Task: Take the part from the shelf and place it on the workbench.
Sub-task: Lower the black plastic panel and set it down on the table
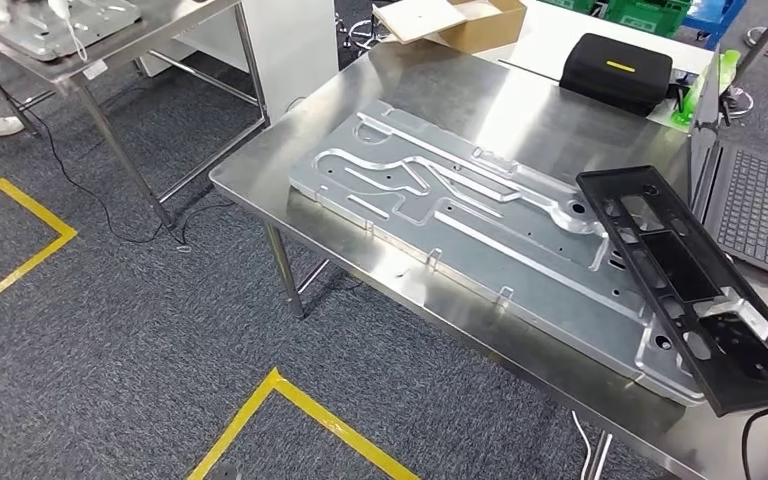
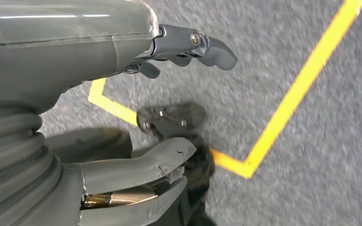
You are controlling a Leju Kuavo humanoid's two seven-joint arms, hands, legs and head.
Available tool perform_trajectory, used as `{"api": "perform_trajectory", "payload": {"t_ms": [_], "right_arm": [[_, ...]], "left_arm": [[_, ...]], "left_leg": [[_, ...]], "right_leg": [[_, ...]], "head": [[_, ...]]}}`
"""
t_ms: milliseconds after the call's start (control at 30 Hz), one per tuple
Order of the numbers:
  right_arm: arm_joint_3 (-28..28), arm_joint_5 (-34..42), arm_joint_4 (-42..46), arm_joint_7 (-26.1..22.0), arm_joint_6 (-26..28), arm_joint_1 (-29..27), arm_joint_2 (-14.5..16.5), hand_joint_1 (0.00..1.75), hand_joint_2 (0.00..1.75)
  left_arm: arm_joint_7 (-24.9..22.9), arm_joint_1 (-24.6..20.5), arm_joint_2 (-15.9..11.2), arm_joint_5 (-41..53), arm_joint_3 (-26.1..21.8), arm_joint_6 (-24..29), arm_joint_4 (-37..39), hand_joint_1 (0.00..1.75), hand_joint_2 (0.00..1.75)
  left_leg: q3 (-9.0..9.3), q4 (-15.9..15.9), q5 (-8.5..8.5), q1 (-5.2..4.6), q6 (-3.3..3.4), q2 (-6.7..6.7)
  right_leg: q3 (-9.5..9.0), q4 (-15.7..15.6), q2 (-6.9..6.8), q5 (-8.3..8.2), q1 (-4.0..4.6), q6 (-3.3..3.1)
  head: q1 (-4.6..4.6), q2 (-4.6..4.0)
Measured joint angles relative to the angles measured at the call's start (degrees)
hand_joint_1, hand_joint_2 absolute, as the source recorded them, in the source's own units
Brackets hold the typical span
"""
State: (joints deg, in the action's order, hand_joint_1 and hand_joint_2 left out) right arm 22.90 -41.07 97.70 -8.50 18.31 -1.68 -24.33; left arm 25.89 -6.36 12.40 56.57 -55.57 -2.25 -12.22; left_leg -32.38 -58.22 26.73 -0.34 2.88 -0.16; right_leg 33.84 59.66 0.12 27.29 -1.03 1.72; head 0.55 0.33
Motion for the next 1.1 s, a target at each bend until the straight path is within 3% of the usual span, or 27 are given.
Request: {"api": "perform_trajectory", "payload": {"t_ms": [67, 133, 167, 200, 233, 300, 367, 467, 533, 633, 700, 733, 767, 833, 900, 1033, 1100], "right_arm": [[0.1, 0.4, 1.8, -0.9, 1.3, -1.1, 1.1, 0.0, 0.0], [0.2, 0.8, 3.3, -1.7, 2.3, -2.2, 2.5, 0.0, 0.0], [0.2, 0.9, 3.8, -1.9, 2.5, -2.7, 3.1, 0.0, 0.0], [0.2, 0.9, 4.2, -2.0, 2.5, -3.1, 3.6, 0.0, 0.0], [0.2, 0.9, 4.6, -2.1, 2.6, -3.3, 4.0, 0.0, 0.0], [0.2, 1.1, 5.6, -2.4, 3.2, -3.6, 4.5, 0.0, 0.0], [0.3, 1.4, 7.3, -3.1, 4.3, -4.5, 5.3, 0.0, 0.0], [0.3, 1.7, 11.0, -4.7, 6.3, -7.0, 7.2, 0.0, 0.0], [0.2, 1.7, 14.1, -6.0, 7.9, -8.6, 8.7, 0.0, 0.0], [0.2, 1.7, 18.3, -7.7, 10.1, -10.7, 10.8, 0.0, 0.0], [0.1, 1.6, 20.1, -8.1, 10.7, -11.6, 11.8, 0.0, 0.0], [0.0, 1.6, 20.8, -8.2, 10.8, -11.9, 12.2, 0.0, 0.0], [0.0, 1.6, 21.4, -8.2, 10.9, -12.2, 12.5, 0.0, 0.0], [0.0, 1.6, 22.6, -8.3, 10.9, -12.6, 12.9, 0.0, 0.0], [0.0, 1.6, 23.2, -8.3, 10.9, -12.7, 13.1, 0.0, 0.0], [0.0, 1.7, 24.5, -8.3, 11.3, -12.6, 13.0, 0.0, 0.0], [0.0, 1.7, 25.7, -9.1, 12.5, -12.8, 12.9, 0.0, 0.0]], "left_arm": [[0.0, 0.0, 0.0, -0.1, -0.2, 0.0, 0.0, 0.0, 1.75], [0.0, 0.0, 0.0, -0.3, -0.4, 0.0, 0.0, 0.0, 1.75], [0.0, 0.1, 0.0, -0.3, -0.5, 0.0, 0.0, 0.0, 1.75], [0.0, 0.1, 0.0, -0.4, -0.5, 0.0, 0.0, 0.0, 1.75], [0.0, 0.2, 0.0, -0.5, -0.6, 0.0, 0.0, 0.0, 1.75], [0.0, 0.1, 0.0, -0.7, -0.6, 0.0, 0.0, 0.0, 1.75], [0.1, 0.2, 0.0, -0.9, -0.8, 0.0, 0.0, 0.0, 1.75], [0.3, 0.3, 0.0, -1.2, -1.2, -0.1, 0.0, 0.0, 1.75], [0.5, 0.5, 0.0, -1.5, -1.6, -0.1, 0.0, 0.0, 1.75], [0.7, 0.6, 0.0, -1.8, -2.0, 0.0, 0.0, 0.0, 1.75], [0.7, 0.8, 0.0, -1.9, -2.2, 0.0, 0.0, 0.0, 1.75], [0.7, 0.9, 0.0, -1.9, -2.2, 0.0, 0.0, 0.0, 1.75], [0.7, 0.9, 0.0, -1.9, -2.2, 0.0, 0.0, 0.0, 1.75], [0.7, 0.9, 0.0, -1.9, -2.3, 0.1, 0.0, 0.0, 1.75], [0.8, 0.7, 0.0, -1.9, -2.4, 0.1, 0.0, 0.0, 1.75], [1.1, 0.6, 0.1, -2.0, -2.7, 0.3, 0.0, 0.0, 1.75], [1.2, 0.3, 0.1, -2.0, -2.8, 0.6, 0.0, 0.0, 1.75]], "left_leg": [[0.24, 0.6, -0.36, 0.18, 0.62, 0.1], [0.23, 0.6, -0.37, 0.11, 0.81, 0.15], [0.25, 0.6, -0.35, 0.07, 0.82, 0.15], [0.27, 0.6, -0.32, 0.03, 0.8, 0.16], [0.3, 0.5, -0.27, 0.02, 0.74, 0.15], [0.36, 0.3, -0.09, -0.04, 0.48, 0.14], [0.27, 0.0, 0.13, -0.18, 0.0, 0.08], [0.25, 0.0, 0.34, -0.1, -0.87, 0.06], [-0.3, -1.6, 1.68, -0.02, -1.54, 0.06], [-4.5, -11.1, 6.9, 0.2, -2.22, 0.05], [-6.78, -16.0, 8.25, 0.42, -2.46, 0.05], [-6.54, -15.6, 7.35, 0.54, -2.52, 0.06], [-5.3, -13.1, 5.62, 0.67, -2.54, 0.06], [-1.69, -5.7, 2.36, 0.84, -2.47, 0.04], [0.25, -1.5, 1.31, 0.77, -2.08, -0.02], [0.44, -0.5, 0.74, 0.47, -0.56, -0.02], [0.5, -0.1, 0.38, 0.55, 0.14, 0.07]], "right_leg": [[1.94, 4.4, -0.04, 2.82, -0.14, 0.39], [5.32, 11.4, -0.06, 6.06, -0.23, 0.67], [6.41, 13.6, -0.07, 6.54, -0.3, 0.78], [6.6, 13.9, -0.08, 5.99, -0.35, 0.84], [5.7, 12.1, -0.09, 4.46, -0.38, 0.82], [2.0, 4.8, -0.15, 0.94, -0.29, 0.54], [-0.4, -0.2, -0.18, -0.47, 0.05, -0.01], [-0.71, -1.1, -0.16, -0.47, 0.35, -0.87], [-0.92, -1.5, -0.19, -0.67, 0.11, -1.53], [-0.97, -1.7, -0.33, -0.67, 0.13, -2.24], [-0.94, -1.5, -0.31, -0.61, 0.22, -2.37], [-0.94, -1.5, -0.24, -0.57, 0.22, -2.35], [-0.96, -1.3, -0.16, -0.51, 0.2, -2.28], [-0.87, -0.9, -0.03, -0.27, 0.26, -1.91], [-0.64, -0.4, 0.09, -0.12, 0.42, -1.31], [-0.34, 0.2, 0.11, 0.29, 0.05, 0.04], [1.52, 4.5, 0.05, 3.08, -0.08, 0.38]], "head": [[0.02, 0.0], [0.01, 0.0], [0.01, 0.0], [0.01, 0.0], [0.01, 0.0], [0.02, 0.0], [0.0, 0.0], [-0.01, 0.0], [-0.04, 0.0], [-0.07, 0.0], [-0.07, 0.0], [-0.07, 0.0], [-0.07, 0.0], [-0.07, 0.0], [-0.05, 0.0], [-0.03, 0.0], [-0.02, 0.0]]}}
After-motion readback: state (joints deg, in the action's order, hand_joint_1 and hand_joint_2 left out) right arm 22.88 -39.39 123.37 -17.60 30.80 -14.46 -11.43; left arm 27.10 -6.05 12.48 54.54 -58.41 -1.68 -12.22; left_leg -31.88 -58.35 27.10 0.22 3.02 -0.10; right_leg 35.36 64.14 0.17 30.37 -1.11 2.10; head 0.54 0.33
